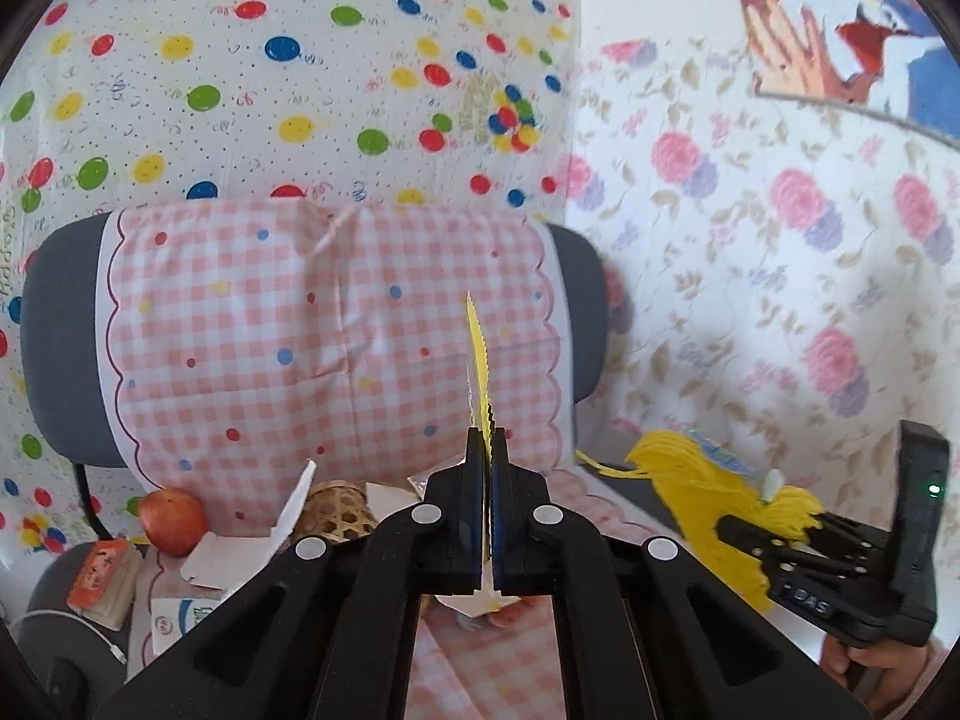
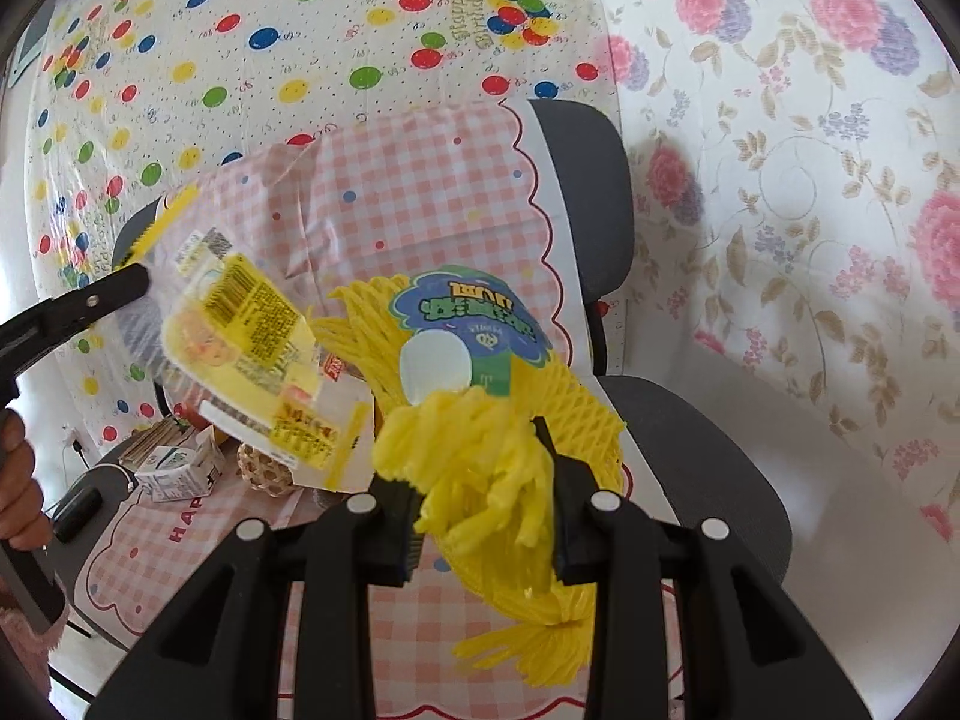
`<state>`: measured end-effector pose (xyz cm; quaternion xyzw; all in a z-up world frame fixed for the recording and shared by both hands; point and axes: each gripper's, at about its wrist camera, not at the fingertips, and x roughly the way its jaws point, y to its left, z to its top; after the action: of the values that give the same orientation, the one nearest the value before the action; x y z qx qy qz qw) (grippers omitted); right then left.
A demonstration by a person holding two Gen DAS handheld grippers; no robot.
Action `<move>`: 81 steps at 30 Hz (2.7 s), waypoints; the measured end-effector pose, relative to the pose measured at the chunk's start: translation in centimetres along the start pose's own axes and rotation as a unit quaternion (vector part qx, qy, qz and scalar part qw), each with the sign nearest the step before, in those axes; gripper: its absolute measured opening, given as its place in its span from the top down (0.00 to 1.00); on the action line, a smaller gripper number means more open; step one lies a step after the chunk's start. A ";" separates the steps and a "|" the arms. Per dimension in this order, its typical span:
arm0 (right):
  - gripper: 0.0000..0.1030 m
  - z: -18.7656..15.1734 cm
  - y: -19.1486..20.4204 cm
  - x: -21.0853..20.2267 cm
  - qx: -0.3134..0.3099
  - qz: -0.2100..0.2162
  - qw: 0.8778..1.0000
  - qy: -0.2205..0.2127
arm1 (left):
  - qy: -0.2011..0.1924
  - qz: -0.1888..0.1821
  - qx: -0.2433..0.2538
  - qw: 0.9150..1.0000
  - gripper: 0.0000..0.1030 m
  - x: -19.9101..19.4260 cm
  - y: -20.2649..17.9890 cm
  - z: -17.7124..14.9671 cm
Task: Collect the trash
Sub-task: 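Carry the net and wrapper over the bin and open both grippers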
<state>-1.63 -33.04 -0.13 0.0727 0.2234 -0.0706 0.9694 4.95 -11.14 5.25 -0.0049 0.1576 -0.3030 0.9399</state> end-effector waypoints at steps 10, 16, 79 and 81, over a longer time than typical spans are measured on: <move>0.71 -2.6 -2.0 -4.8 0.026 -0.047 0.998 0.024 | 0.023 -0.096 0.021 0.995 0.98 -2.7 -5.7 -2.7; 0.71 -5.3 -4.3 -9.4 0.045 -0.104 0.993 0.037 | 0.041 -0.162 0.035 0.985 0.98 -3.8 -9.6 -4.7; 0.37 -11.1 -8.0 -12.3 0.103 -0.111 0.986 0.065 | 0.182 -0.100 0.039 0.977 0.50 -1.3 -10.5 -13.7; 0.37 -10.7 -6.9 -11.6 0.092 -0.096 0.989 0.067 | 0.187 -0.080 0.036 0.978 0.45 -1.4 -9.2 -13.9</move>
<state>-17.66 -36.78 -5.31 0.1441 0.2860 -0.1784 0.9304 -5.54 -16.65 -6.58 0.0729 0.3190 -0.3779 0.8661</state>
